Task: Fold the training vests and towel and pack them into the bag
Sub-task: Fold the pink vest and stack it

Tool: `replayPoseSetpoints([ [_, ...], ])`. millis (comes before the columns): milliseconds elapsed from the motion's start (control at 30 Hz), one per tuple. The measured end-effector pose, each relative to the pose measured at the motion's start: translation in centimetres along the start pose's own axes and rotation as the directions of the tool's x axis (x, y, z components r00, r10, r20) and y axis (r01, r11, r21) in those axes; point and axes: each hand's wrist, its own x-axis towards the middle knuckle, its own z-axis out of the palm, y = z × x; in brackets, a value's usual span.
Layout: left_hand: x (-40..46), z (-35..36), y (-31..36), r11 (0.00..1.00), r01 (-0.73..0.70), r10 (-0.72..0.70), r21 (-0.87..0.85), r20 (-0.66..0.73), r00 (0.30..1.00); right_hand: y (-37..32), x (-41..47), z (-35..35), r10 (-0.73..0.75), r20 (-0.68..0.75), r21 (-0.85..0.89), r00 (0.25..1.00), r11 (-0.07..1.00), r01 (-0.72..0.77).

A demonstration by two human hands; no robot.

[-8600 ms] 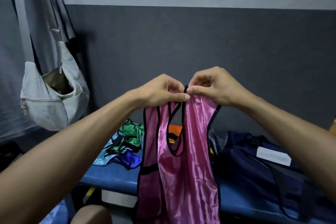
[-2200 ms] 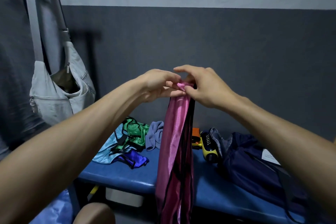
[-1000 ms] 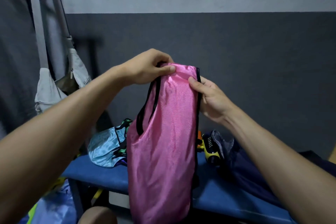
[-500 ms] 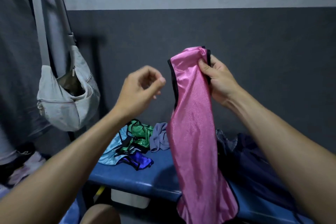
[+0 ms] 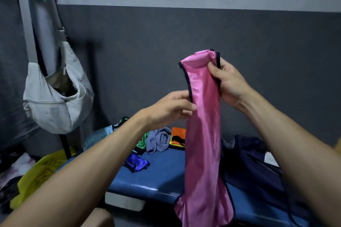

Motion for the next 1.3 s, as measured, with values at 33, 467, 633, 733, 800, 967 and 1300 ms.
replayPoseSetpoints([
  [33, 0.0, -0.3, -0.2, 0.999, 0.027, -0.027, 0.025, 0.024, 0.999, 0.1, 0.0, -0.3, -0.002, -0.008, -0.004, 1.0, 1.0, 0.002],
  [467, -3.5, -2.4, 4.0, 0.604, -0.068, -0.05, 0.794, 0.123, 0.991, 1.6, -0.4, -1.9, 0.012, -0.123, -0.052, 0.992, 0.998, -0.018],
  [633, -4.0, -3.1, 3.1, 0.769, -0.011, -0.13, 0.639, 0.174, 0.976, 1.9, -0.6, -1.5, 0.007, -0.183, -0.046, 0.983, 0.999, -0.016],
  [733, -4.0, -3.6, 2.6, 0.688, -0.08, -0.052, 0.721, 0.159, 0.986, 1.9, -0.7, -1.4, 0.002, -0.221, -0.031, 0.975, 0.999, -0.009],
  [800, -4.2, -4.1, 2.7, 0.394, -0.152, 0.06, 0.907, 0.14, 0.988, 1.9, -0.8, -1.7, 0.008, -0.247, -0.019, 0.969, 1.0, -0.013],
  [967, -4.5, -4.9, 2.3, 0.082, -0.171, 0.17, 0.982, 0.156, 0.973, 1.8, -1.1, -1.8, 0.039, -0.265, 0.024, 0.963, 0.999, -0.034],
  [1300, -5.1, -5.8, 1.9, -0.296, -0.119, 0.399, 0.948, 0.236, 0.886, 1.5, -1.4, -1.1, 0.032, -0.285, 0.027, 0.958, 0.999, -0.025],
])
